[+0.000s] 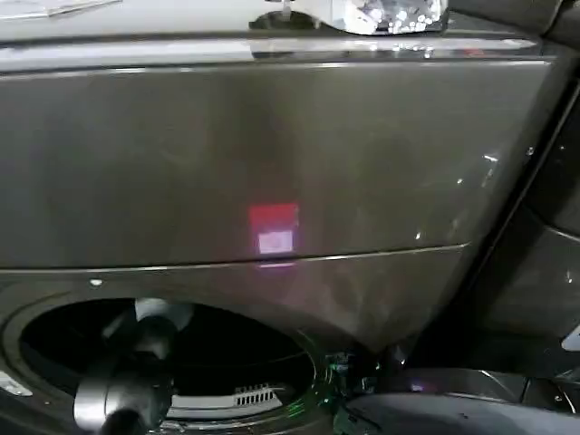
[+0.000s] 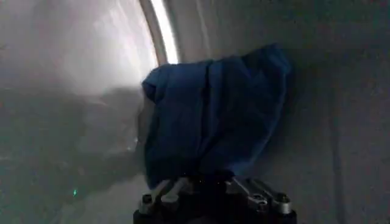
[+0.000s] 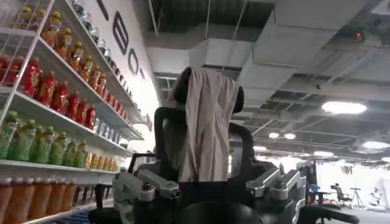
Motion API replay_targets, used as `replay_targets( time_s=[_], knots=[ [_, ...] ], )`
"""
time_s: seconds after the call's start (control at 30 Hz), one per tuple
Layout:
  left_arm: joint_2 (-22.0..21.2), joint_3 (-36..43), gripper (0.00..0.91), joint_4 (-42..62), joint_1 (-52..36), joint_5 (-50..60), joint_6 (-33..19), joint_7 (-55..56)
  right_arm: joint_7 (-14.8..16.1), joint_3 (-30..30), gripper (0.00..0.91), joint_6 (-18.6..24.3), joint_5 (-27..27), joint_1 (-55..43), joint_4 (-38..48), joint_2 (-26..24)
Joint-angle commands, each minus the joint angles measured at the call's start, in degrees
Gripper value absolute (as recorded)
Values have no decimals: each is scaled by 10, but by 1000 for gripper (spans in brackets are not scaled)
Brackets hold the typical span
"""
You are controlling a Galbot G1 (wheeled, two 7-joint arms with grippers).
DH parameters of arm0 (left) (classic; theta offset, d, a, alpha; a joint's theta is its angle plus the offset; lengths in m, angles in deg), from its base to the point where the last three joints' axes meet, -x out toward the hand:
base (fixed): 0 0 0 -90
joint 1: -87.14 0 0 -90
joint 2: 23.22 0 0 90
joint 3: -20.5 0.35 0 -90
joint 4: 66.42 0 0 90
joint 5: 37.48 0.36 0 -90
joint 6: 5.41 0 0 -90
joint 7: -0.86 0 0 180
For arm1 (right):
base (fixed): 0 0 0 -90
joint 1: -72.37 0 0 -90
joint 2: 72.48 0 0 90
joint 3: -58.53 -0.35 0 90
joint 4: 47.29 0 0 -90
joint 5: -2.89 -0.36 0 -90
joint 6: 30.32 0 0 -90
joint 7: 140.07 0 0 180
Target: Grasp the clothes from the dryer.
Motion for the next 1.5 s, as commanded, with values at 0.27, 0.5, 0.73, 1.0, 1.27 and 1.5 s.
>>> replay_targets(
  time_s=[0.27, 0.5, 0.73, 1.0, 1.27, 1.5],
  knots=[
    [-6, 1, 0, -164, 74, -177, 61, 87, 9, 6, 907, -6, 10, -7, -20, -1],
    [-15, 7, 0, -262, 125, -328, 124, 239, 13, 13, 907, -8, 18, -9, -27, -4],
    [-41, 18, 0, -315, 149, -494, 188, 425, 25, 16, 907, -36, 21, -8, -46, 1],
    [-46, 12, 0, -364, 157, -576, 239, 482, 29, 25, 907, -18, 24, -12, -38, 3],
    [-51, 4, 0, -377, 157, -600, 246, 520, 34, 25, 907, -15, 25, -13, -36, 2],
    [-46, 8, 0, -372, 155, -603, 251, 514, 34, 21, 907, -13, 25, -10, -34, 1]
  ],
)
